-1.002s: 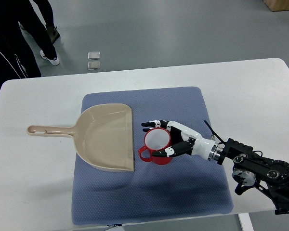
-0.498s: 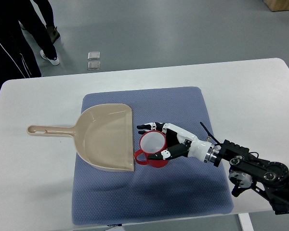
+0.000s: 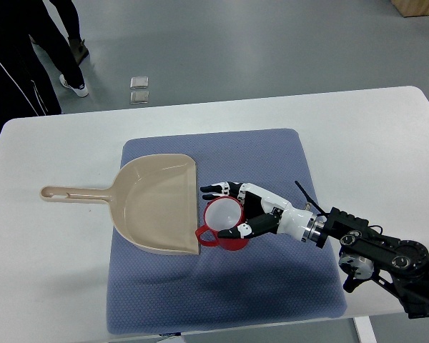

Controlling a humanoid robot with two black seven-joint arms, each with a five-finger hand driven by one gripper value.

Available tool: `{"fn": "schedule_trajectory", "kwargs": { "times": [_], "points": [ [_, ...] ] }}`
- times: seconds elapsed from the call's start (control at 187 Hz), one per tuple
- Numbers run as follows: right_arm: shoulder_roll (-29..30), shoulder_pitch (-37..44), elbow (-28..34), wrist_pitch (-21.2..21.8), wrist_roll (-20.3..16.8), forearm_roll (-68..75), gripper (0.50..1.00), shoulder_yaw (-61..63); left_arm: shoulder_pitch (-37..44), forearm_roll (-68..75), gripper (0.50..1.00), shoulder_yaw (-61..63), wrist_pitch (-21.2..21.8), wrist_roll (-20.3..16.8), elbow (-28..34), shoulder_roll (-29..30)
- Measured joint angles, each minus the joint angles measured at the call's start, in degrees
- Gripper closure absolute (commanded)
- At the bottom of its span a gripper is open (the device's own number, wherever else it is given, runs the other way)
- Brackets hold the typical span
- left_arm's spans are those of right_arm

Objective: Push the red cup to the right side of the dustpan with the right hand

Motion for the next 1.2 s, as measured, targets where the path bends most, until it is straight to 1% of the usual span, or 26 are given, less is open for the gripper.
{"fn": "schedule_trajectory", "kwargs": {
  "times": [0.504, 0.734, 0.868, 1.012, 1.2],
  "points": [
    [-1.33, 0.5, -0.07, 0.67, 0.0, 0.0, 0.566, -0.02, 0.0, 0.0, 0.5, 0.0, 0.0, 0.0, 0.0, 0.0],
    [-4.86, 2.31, -0.07, 2.81, 0.0, 0.11, 0.566, 0.77, -0.01, 0.0, 0.5, 0.0, 0.0, 0.0, 0.0, 0.0],
    [-7.84, 3.69, -0.07, 3.7, 0.0, 0.57, 0.566, 0.89, 0.0, 0.0, 0.5, 0.0, 0.0, 0.0, 0.0, 0.0],
    [-10.9, 5.23, -0.07, 5.67, 0.0, 1.48, 0.566, 1.09, -0.01, 0.0, 0.5, 0.0, 0.0, 0.0, 0.0, 0.0],
    [-13.67, 6.59, -0.14, 5.62, 0.0, 3.71, 0.566, 1.82, 0.0, 0.0, 0.5, 0.0, 0.0, 0.0, 0.0, 0.0]
  ]
}}
